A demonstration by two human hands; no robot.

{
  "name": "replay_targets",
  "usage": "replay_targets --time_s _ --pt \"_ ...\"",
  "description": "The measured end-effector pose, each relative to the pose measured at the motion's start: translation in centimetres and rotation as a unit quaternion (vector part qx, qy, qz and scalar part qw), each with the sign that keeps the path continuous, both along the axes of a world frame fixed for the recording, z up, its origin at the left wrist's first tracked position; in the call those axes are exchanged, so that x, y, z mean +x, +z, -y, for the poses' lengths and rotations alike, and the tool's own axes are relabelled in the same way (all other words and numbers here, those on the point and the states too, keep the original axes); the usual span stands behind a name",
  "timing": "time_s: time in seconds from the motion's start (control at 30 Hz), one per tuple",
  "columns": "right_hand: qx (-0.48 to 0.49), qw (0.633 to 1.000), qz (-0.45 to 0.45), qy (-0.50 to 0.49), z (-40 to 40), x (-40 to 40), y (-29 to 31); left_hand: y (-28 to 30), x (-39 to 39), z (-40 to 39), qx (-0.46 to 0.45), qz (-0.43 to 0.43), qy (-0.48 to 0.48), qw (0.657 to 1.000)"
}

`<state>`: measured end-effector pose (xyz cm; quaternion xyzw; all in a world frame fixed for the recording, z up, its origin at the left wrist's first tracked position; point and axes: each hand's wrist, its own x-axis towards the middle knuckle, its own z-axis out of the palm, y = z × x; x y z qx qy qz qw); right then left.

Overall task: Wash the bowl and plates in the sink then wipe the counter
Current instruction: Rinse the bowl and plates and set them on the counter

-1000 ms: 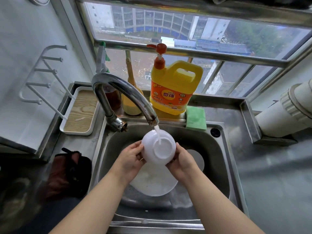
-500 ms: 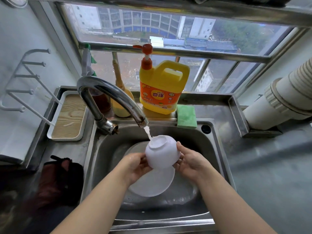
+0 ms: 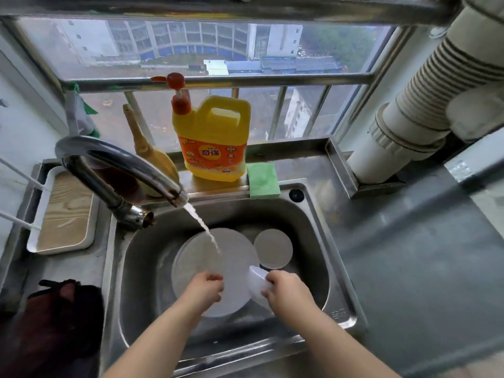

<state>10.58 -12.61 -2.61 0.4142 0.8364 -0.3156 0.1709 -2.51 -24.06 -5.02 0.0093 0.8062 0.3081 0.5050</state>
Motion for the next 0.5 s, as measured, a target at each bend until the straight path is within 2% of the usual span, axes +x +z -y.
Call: replay_targets --time_s 0.13,0.2,0.27,0.33,0.37,0.43,0.5 --pt "-0.125 0.971 -0.115 -0.17 -3.0 2.7 0.2 -0.1 0.3 -0.8 0.006 0.024 0.01 1.0" --pt "-0.155 0.945 -0.206 -0.201 -4.8 4.1 1.4 0.0 0.7 -1.5 0.012 0.028 0.017 0.999" --pt "-0.131 0.929 -0.288 -0.193 -6.6 5.5 3.2 0.0 1.2 -2.4 0.016 0.03 0.014 0.999" --pt "-0.02 0.934 -0.316 -0.165 -8.5 6.8 4.5 -0.1 1.6 -3.4 0.022 0.029 0.011 0.999" --pt "0.069 0.943 -0.295 -0.134 -9.6 7.3 4.9 -0.3 1.8 -3.9 0.024 0.027 0.01 0.999" --pt "0.25 0.943 -0.211 -0.057 -11.9 8.3 4.6 -0.5 2.2 -4.9 0.028 0.019 0.001 0.999" --pt "0.327 0.935 -0.133 -0.023 -14.2 9.3 3.3 -0.6 2.7 -5.9 0.033 0.012 -0.004 0.999"
